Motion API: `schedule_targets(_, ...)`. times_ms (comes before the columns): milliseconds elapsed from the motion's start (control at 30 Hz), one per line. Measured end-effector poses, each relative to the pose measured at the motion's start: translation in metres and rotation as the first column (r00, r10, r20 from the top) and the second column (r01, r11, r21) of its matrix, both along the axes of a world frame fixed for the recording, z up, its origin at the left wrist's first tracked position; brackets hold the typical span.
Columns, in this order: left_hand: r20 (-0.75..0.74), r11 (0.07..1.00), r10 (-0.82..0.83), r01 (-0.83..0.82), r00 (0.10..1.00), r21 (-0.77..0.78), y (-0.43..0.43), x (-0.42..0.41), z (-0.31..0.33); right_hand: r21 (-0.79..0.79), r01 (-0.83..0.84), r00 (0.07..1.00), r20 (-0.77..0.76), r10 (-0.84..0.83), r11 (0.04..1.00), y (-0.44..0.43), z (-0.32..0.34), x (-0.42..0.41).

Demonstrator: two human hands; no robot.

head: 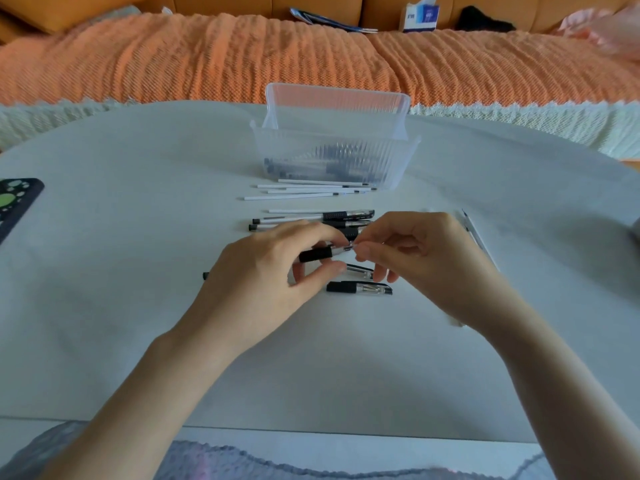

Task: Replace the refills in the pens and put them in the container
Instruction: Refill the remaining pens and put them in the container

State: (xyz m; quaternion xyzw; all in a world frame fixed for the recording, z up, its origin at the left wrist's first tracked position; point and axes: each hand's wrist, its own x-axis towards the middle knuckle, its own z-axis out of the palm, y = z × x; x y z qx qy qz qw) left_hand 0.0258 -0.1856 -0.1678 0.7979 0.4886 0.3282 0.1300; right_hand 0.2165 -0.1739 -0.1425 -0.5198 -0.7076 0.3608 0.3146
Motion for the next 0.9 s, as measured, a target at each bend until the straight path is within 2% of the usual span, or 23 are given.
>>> schedule_targets(167, 0.000, 1.000, 0.004, -0.004, 1.000, 0.012, -0.002, 0.004, 0.003, -0.002, -0.043, 0.999, -0.016, 0.043, 0.999, -0.003, 0.000, -0.003)
schedule_targets(367, -0.009, 0.998, 0.000, -0.001, 1.000, -0.057, -0.005, 0.008, 0.005, 0.083, -0.059, 0.997, 0.051, 0.055, 0.995, -0.004, 0.001, -0.003)
schedule_targets(467, 0.020, 0.995, 0.030, -0.027, 0.999, -0.097, -0.002, 0.004, 0.005, 0.177, -0.013, 0.998, 0.067, 0.001, 0.984, -0.001, 0.003, 0.004)
schedule_targets(567, 0.071, 0.991, 0.044, -0.034, 0.997, -0.130, 0.001, -0.005, 0.006, 0.178, 0.050, 0.996, 0.064, -0.062, 0.983, 0.003, 0.008, 0.020)
schedule_targets(767, 0.008, 0.993, 0.076, -0.075, 0.997, -0.090, -0.001, -0.003, 0.003, 0.137, 0.065, 0.912, 0.394, -0.115, 0.988, 0.011, 0.000, 0.042)
schedule_targets(900, 0.007, 0.995, 0.072, -0.071, 0.997, -0.075, 0.000, -0.003, 0.002, 0.096, 0.066, 0.855, 0.508, -0.106, 0.993, 0.013, -0.005, 0.043)
